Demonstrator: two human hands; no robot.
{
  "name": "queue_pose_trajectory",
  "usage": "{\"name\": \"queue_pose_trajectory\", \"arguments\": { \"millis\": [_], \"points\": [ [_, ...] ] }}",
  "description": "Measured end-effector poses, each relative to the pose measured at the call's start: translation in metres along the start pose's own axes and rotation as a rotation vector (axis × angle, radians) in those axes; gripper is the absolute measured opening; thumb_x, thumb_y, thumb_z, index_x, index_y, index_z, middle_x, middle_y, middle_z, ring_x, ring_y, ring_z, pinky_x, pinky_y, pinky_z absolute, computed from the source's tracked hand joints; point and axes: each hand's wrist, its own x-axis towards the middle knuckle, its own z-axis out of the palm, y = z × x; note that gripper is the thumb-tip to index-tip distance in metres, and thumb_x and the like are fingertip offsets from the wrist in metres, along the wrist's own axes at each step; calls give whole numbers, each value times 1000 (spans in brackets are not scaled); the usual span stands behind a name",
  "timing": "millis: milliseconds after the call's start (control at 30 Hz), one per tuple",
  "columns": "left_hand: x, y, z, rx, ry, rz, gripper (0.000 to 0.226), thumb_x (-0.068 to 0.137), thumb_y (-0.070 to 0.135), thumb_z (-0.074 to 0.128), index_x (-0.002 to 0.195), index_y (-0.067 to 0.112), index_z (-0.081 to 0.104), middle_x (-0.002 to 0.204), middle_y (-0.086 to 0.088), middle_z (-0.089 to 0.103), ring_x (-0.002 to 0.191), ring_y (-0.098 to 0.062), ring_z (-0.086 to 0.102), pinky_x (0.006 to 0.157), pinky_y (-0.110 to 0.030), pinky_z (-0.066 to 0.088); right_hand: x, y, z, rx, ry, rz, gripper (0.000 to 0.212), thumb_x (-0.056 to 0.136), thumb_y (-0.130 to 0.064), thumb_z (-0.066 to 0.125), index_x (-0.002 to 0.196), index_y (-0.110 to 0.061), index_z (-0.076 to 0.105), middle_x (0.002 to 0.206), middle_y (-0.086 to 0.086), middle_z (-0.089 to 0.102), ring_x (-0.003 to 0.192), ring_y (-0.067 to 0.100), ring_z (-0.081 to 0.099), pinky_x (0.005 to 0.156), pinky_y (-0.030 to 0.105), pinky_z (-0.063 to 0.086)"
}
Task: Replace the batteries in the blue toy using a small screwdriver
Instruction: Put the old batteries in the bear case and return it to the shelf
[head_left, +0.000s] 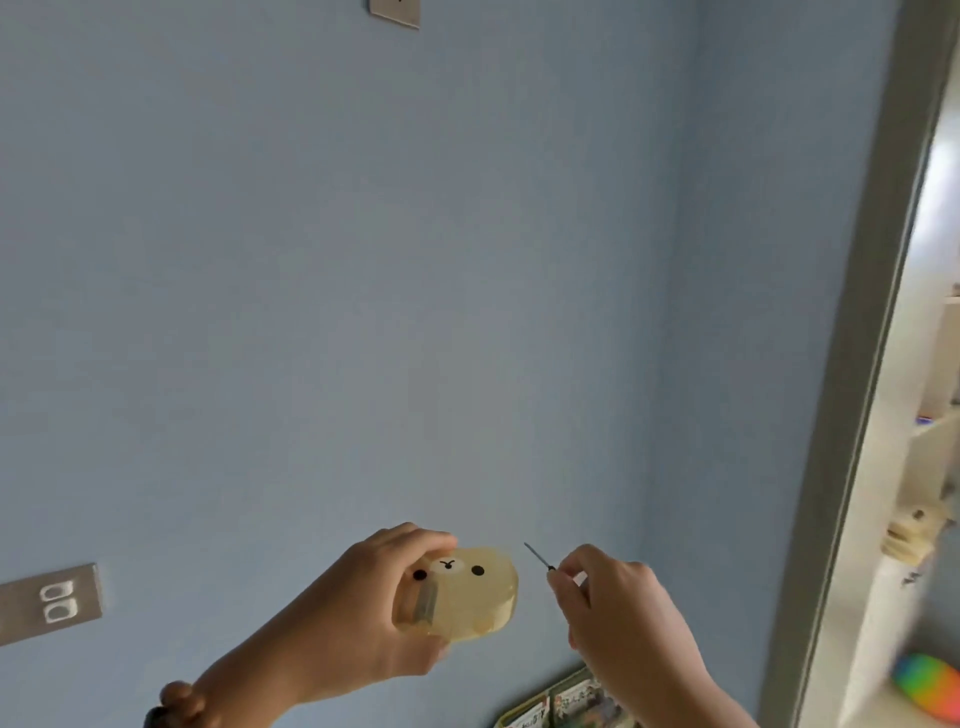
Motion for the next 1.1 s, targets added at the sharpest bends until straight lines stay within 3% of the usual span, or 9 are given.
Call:
{"name": "queue_pose_trajectory", "arguments": {
  "millis": [100,300,433,567,900,1100],
  "points": [
    [38,37,32,-63,-60,105,72,65,41,80,132,42,52,120,29,57,114,9,55,95,-14,48,-8,46,-46,-69,121,125,26,93,-48,46,96,-30,64,85,-4,74,79,18,69,70,35,58],
    [119,168,141,-207,-216,436,78,67,44,83,138,40,50,120,30,58,112,6,57,94,-17,51,-69,175,-167,-217,419,439,20,93,-43,56,92,-27,68,78,0,77,73,21,69,61,32,53],
    [162,271,209,-288,-339,601,79,69,44,84,139,39,49,125,30,56,112,5,58,93,-15,52,-130,261,-260,-295,606,619,20,92,-42,62,90,-24,69,68,-1,75,76,19,73,73,35,56],
    [191,362,268,-351,-420,698,78,70,42,85,137,42,47,131,27,53,116,2,57,92,-14,53,-173,325,-327,-371,719,692,15,91,-35,65,87,-22,70,73,2,77,79,23,74,74,33,56],
    [263,490,384,-344,-461,814,78,67,44,86,135,45,49,122,40,48,108,13,55,81,1,45,-178,461,-399,-425,728,760,15,92,-38,65,88,-24,68,65,-1,73,71,18,73,70,28,55],
    [350,533,462,-324,-490,823,78,69,39,88,137,41,49,120,34,49,112,-5,58,76,-2,50,-119,551,-424,-404,747,775,17,91,-38,65,92,-22,70,76,2,77,77,22,75,75,35,60]
  ]
}}
